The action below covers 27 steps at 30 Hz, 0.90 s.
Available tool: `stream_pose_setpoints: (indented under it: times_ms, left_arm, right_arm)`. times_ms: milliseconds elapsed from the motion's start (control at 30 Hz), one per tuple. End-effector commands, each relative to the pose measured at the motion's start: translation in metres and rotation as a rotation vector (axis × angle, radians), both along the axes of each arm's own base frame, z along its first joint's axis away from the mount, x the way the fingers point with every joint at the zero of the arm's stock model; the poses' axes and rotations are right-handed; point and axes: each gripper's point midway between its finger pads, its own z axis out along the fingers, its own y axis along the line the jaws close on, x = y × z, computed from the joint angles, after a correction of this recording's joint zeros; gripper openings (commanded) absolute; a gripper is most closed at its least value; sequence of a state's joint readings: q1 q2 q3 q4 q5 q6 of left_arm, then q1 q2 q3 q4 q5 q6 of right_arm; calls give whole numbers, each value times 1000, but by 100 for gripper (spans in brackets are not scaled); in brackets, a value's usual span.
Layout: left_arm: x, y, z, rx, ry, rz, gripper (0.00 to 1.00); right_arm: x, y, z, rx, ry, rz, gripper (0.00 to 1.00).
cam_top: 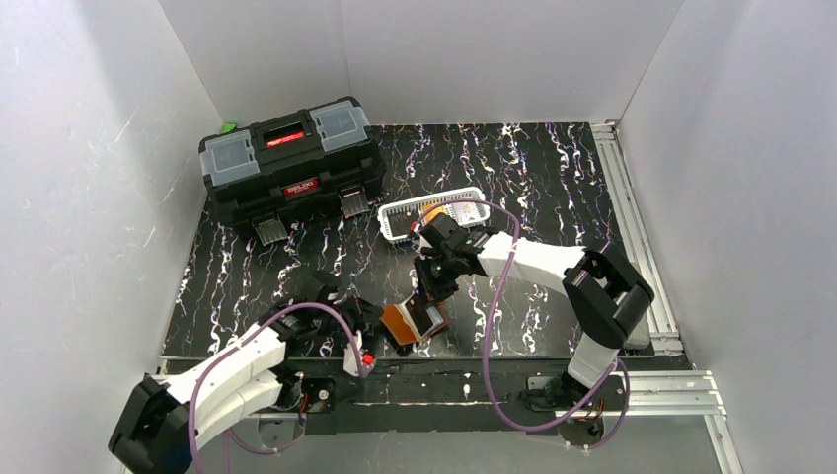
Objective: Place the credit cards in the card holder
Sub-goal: Open the card holder at the center of the board.
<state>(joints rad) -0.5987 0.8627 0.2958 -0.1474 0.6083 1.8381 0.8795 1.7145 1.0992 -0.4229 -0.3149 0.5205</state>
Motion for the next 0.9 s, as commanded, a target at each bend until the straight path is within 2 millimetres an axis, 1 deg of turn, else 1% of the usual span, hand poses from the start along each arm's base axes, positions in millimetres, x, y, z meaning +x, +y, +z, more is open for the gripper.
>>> stream_pose_setpoints:
  times_ms: [0, 100, 133, 167, 200, 233, 267, 300, 333, 400, 533, 600, 633, 667, 700, 733, 800, 867]
  left_arm:
    - [-32, 25, -30, 116, 89, -23, 1]
    - [-42, 36, -41, 170, 116, -31, 9]
    - [-46, 41, -45, 198, 121, -39, 14]
    - [-50, 47, -51, 230, 130, -49, 22]
    - [-54, 52, -54, 258, 140, -55, 34]
    - [-57, 56, -57, 280, 151, -62, 77]
    - [-59, 59, -60, 297, 157, -67, 96]
    - [-59, 60, -61, 310, 156, -69, 98]
    - [-56, 60, -61, 311, 151, -65, 98]
    - [-47, 53, -53, 282, 154, -24, 98]
    - [-18, 36, -21, 201, 219, 134, 98]
    - [-6, 28, 0, 165, 289, 231, 98]
    - [-1, 24, 11, 121, 373, 320, 98]
    - [4, 19, 27, 70, 439, 378, 98]
    - [10, 12, 49, 19, 505, 414, 98]
    - [8, 7, 59, -14, 598, 449, 98]
    - [13, 2, 75, -69, 746, 558, 98]
    - [9, -2, 82, -100, 895, 631, 98]
  right_arm:
    - [3, 8, 2, 24, -15, 22, 1]
    - [1, 8, -5, -4, -8, 32, 1]
    - [0, 6, -9, -22, -5, 33, 1]
    - [-1, 4, -13, -40, -4, 34, 1]
    - [-2, 1, -17, -56, -7, 38, 1]
    - [-2, 0, -19, -66, -10, 42, 1]
    - [-3, 0, -20, -74, -14, 45, 1]
    - [-3, 0, -19, -81, -22, 49, 1]
    - [-4, 1, -18, -83, -31, 54, 1]
    - [-4, 4, -14, -81, -46, 62, 1]
    - [-6, 12, -3, -80, -86, 84, 1]
    - [-8, 15, -4, -96, -100, 102, 1]
    - [-10, 17, -5, -110, -106, 111, 1]
    - [-12, 17, -8, -126, -111, 121, 1]
    - [-14, 19, -10, -139, -112, 128, 1]
    - [-15, 20, -13, -150, -115, 133, 1]
    - [-17, 21, -18, -167, -114, 136, 1]
    - [-16, 19, -21, -182, -121, 127, 1]
